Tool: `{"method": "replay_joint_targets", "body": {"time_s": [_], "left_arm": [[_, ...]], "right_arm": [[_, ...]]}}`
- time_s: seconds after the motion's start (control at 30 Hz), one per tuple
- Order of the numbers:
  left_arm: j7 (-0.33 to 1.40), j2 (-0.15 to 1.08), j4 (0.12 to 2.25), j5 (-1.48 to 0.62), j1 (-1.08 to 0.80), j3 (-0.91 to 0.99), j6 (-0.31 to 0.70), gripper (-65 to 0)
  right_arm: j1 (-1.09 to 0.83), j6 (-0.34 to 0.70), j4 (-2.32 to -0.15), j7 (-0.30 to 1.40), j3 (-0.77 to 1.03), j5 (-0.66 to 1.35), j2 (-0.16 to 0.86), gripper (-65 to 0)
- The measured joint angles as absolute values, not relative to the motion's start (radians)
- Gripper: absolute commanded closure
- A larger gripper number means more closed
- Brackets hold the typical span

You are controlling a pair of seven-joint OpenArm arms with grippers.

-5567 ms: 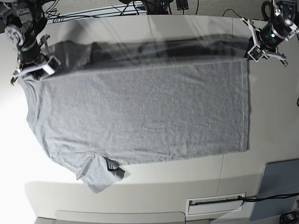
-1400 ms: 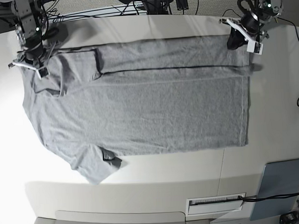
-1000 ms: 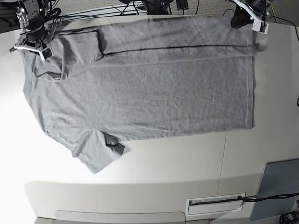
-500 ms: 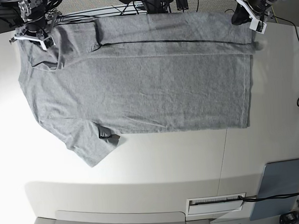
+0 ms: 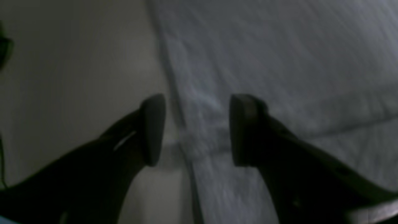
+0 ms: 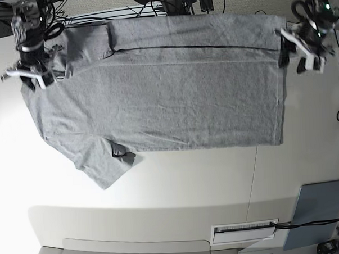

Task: Fold the T-shirt properly
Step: 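Move left gripper to the opposite hem corner and grasp it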

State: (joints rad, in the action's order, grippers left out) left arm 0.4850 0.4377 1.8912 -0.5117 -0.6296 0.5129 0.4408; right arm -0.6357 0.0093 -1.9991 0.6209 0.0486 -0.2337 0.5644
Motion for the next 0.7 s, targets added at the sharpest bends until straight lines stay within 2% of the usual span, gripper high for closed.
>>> {"method": "replay_joint_targets", "body": {"time_s": [0.07,0.23,0.3,0.43,0.7], "left_arm": [[0.536,0.435,1.866,-0.553,-0.564,0.51,0.451,-34.4],[0.59,0.438,1.773,-0.557,-0.339,0.451,0.438,-34.4],[0.599,0.435,1.71,-0.556,-0.249,0.405,0.422,-34.4],[0.6,0.431,1.534,-0.462,-0.075,0.323,0.327,-34.4],[0.585,0.428,1.103,-0.453,0.218,0.232,0.364,-34.4]], "right_arm": [[-0.59,0.025,-1.999,0.617,0.049,-0.158,0.565,-31.9],[-0.459,0.024,-1.998,0.682,0.049,0.016,0.56,-31.9],[-0.421,0.024,-1.998,0.687,0.049,0.025,0.558,-31.9],[-0.39,0.02,-1.998,0.708,0.049,0.025,0.56,-31.9],[-0.391,0.023,-1.998,0.722,0.048,0.025,0.559,-31.9]]}}
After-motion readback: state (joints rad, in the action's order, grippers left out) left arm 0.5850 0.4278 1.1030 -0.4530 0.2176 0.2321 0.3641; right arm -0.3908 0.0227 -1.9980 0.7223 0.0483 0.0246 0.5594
